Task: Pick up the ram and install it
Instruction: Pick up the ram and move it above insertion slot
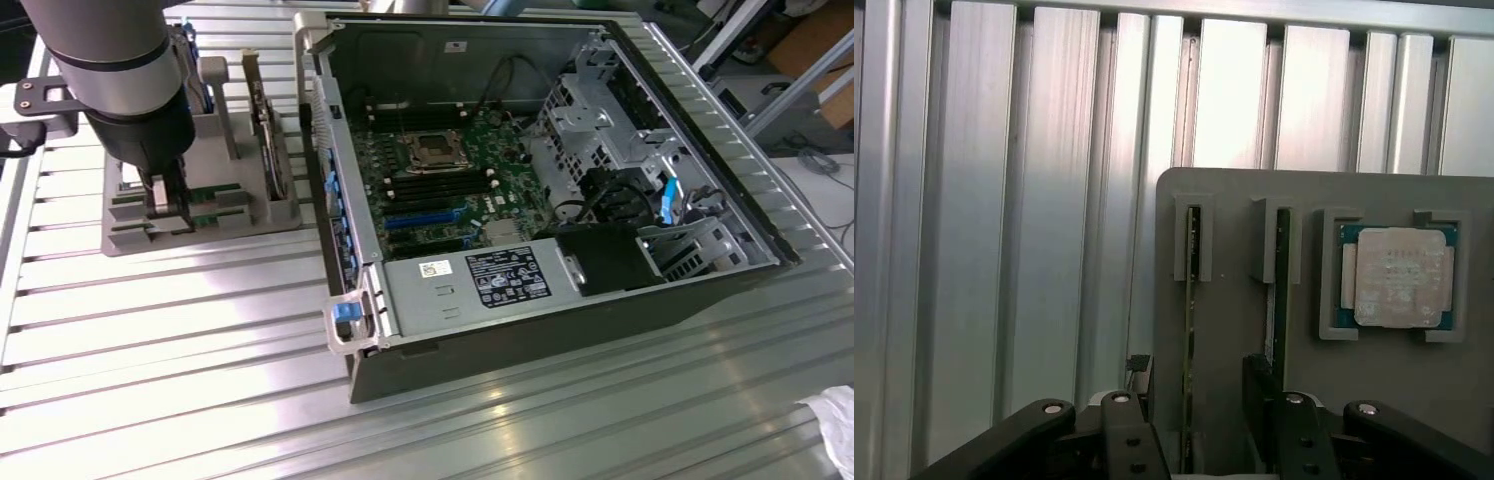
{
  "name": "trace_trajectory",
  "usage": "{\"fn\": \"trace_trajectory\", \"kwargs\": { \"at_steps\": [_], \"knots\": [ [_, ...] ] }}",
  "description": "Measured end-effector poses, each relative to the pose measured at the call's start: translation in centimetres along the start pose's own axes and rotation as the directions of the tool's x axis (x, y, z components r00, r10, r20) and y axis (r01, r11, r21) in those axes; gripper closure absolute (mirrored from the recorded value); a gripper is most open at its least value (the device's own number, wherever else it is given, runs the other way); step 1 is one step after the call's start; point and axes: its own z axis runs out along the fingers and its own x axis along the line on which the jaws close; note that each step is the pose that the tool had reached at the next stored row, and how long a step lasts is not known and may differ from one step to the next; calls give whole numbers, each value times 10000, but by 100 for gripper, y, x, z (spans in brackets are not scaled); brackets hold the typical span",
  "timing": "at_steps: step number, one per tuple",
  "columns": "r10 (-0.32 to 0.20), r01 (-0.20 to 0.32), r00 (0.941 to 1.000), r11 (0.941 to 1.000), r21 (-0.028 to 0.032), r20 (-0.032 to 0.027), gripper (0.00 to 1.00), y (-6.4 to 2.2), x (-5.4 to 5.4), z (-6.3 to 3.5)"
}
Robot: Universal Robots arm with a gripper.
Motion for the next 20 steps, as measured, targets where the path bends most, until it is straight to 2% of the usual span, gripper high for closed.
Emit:
{"fn": "trace_trajectory", "kwargs": {
  "at_steps": [8,15,20],
  "knots": [
    [1,-1,10000,10000,0,0,52,0,1,53],
    [0,0,10000,10000,0,0,53,-1,1,56],
    [0,0,10000,10000,-1,-2,84,-1,2,56]
  ]
}}
